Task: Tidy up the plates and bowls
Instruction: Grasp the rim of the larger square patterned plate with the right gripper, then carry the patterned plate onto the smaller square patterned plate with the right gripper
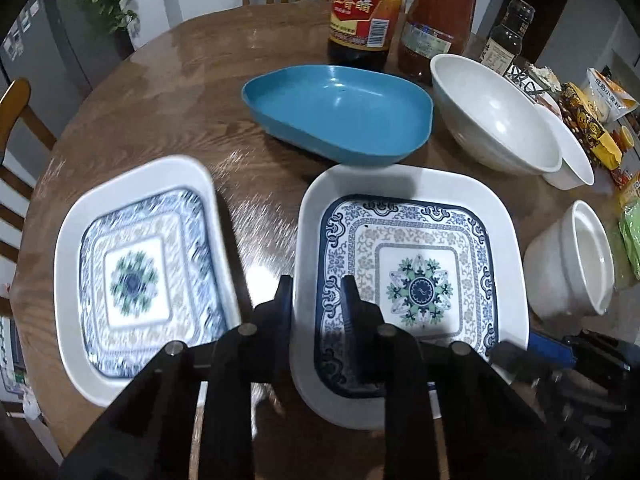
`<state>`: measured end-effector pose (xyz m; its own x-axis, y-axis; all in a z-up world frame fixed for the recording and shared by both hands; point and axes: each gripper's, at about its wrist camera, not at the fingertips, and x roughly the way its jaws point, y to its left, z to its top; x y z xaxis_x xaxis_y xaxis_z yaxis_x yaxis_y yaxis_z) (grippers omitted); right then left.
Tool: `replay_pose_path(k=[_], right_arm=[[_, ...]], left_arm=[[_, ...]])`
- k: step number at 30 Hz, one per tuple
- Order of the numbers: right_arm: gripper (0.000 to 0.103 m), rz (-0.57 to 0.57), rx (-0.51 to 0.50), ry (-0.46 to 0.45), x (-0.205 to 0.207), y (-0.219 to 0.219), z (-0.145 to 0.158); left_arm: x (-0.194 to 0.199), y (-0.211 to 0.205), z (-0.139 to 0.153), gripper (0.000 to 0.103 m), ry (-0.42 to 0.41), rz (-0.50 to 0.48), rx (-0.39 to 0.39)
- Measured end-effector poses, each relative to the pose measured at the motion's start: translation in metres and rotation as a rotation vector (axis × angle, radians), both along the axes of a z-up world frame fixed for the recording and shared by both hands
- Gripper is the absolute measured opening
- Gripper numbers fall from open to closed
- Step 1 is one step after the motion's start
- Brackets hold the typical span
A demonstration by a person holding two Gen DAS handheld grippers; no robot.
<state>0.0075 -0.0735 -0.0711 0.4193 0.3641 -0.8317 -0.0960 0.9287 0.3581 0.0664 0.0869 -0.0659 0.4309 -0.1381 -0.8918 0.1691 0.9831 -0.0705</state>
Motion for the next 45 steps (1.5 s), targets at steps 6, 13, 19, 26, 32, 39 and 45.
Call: replay_pose_path(k=[6,13,19,26,32,39,45], right_arm=[[0.018,0.107,0.0,0.05,-0.029,-0.013,0.004],[0.018,0.198,-0.012,0.074,-0.044,0.003,0.005],[0.043,0.214,-0.08,-0.006,-0.046,0.008,0.021],[0.044,0.266,-0.039,-0.076,-0.034,0.023,0.046],[0.044,0.328,0.008,-0.124,-0.004,0.064,0.059],[0.044,0.337,0.014,-0.108,0.046,0.114,0.046],[0.044,0.343,-0.027,-0.086,0.071,0.144,0.028]], left_arm=[[-0.047,0.012,0.005,0.014,0.014,0.015,-0.073],[-0.082,0.035,0.002,0.016,0.025,0.085,-0.062],[-0.094,0.059,0.014,0.057,-0.014,0.2,-0.089],[-0.106,0.103,0.033,0.067,-0.084,0.319,-0.086],[-0.092,0.14,0.039,0.067,-0.119,0.419,-0.101],[-0.059,0.158,0.029,0.067,-0.118,0.489,-0.07],[-0.043,0.16,0.018,0.064,-0.087,0.479,-0.061]])
